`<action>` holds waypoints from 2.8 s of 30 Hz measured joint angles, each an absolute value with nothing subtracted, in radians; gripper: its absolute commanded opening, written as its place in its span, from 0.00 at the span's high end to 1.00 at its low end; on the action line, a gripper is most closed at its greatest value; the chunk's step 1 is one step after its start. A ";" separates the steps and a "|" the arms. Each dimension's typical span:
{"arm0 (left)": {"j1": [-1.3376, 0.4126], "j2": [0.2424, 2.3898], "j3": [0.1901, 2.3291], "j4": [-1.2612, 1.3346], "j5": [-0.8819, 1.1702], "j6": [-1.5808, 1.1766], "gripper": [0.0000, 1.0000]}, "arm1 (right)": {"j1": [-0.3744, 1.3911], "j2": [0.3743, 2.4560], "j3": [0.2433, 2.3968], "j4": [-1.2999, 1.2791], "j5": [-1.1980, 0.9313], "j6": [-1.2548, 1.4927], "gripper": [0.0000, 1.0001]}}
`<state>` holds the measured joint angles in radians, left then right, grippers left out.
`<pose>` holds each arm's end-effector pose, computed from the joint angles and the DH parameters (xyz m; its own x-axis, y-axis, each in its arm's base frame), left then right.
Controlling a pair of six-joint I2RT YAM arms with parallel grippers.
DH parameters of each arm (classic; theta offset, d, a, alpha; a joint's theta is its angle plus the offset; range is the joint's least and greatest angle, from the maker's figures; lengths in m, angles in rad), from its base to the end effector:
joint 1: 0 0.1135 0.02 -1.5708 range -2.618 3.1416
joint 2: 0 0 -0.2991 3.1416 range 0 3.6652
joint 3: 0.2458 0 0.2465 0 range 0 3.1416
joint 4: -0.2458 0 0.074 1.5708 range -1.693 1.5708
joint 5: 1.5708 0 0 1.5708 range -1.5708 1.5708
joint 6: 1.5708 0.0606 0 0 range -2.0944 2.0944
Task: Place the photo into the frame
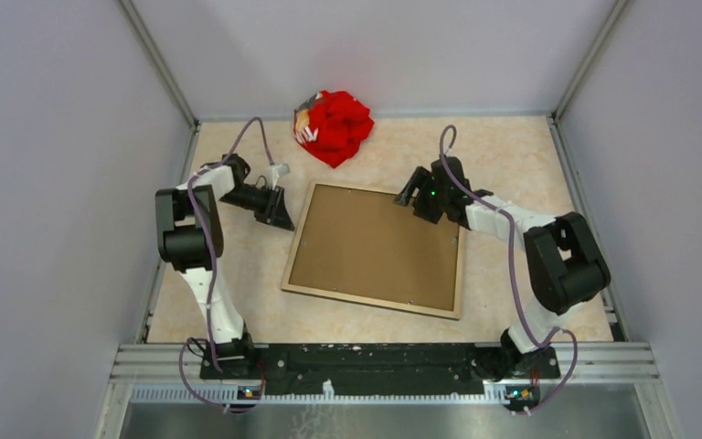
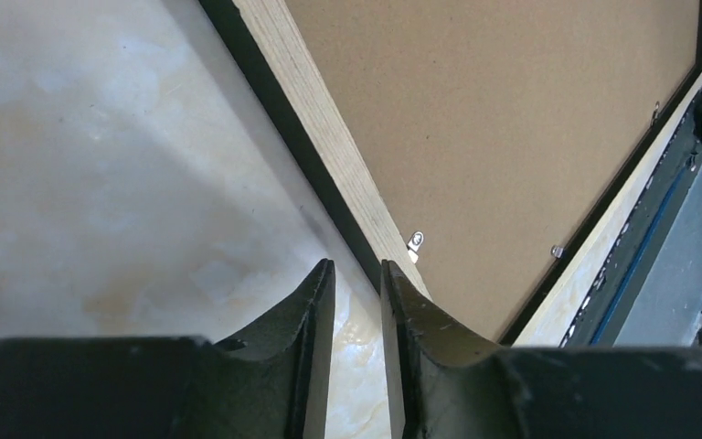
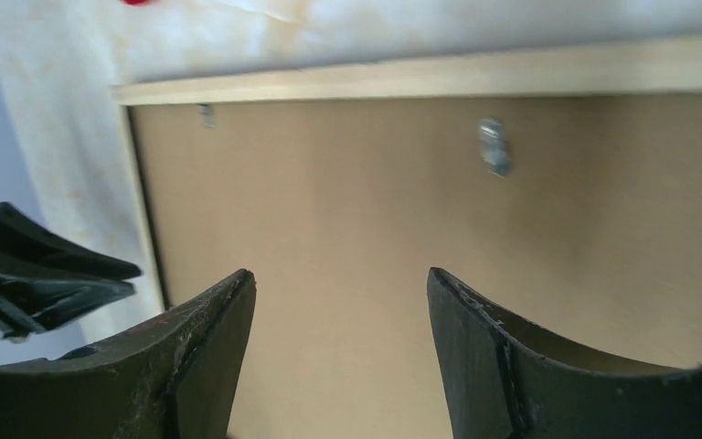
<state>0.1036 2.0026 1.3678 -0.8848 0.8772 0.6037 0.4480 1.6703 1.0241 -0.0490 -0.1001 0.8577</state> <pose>0.3818 -0.0072 0.1791 -0.8331 0.2783 -0.4781 0.5417 0.5855 -0.6032 0.3397 0.1700 0.2290 -0.7560 0.4717 -0.4539 0.1095 0.7748 0.6227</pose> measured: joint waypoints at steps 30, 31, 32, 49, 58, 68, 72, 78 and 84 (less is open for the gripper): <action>0.051 2.040 1.357 -0.821 0.859 0.543 0.79 | 0.358 1.745 0.992 0.015 -0.162 0.815 0.33; 0.051 2.040 1.357 -0.821 0.859 0.543 0.79 | 0.358 1.751 0.998 0.016 -0.166 0.816 0.33; 0.051 2.039 1.356 -0.820 0.859 0.543 0.79 | 0.358 1.755 1.001 0.019 -0.169 0.816 0.33; 0.050 2.037 1.354 -0.816 0.858 0.540 0.79 | 0.364 1.832 1.064 0.018 -0.163 0.819 0.34; 0.046 2.029 1.349 -0.811 0.848 0.540 0.79 | 0.364 1.834 1.068 0.016 -0.137 0.812 0.34; 0.045 2.026 1.346 -0.808 0.847 0.540 0.79 | 0.364 1.834 1.069 0.015 -0.114 0.803 0.34; 0.045 2.026 1.346 -0.808 0.846 0.540 0.79 | 0.364 1.834 1.070 0.014 -0.105 0.802 0.35; 0.045 2.026 1.346 -0.808 0.846 0.540 0.79 | 0.363 1.834 1.070 0.011 -0.098 0.794 0.35; 0.045 2.026 1.346 -0.808 0.846 0.540 0.79 | 0.363 1.834 1.070 0.010 -0.094 0.792 0.35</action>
<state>0.0452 2.0262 1.3464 -0.8082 0.8463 0.5404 0.3634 1.8339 1.0702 0.0105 -0.0944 0.7921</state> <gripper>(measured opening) 0.217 0.655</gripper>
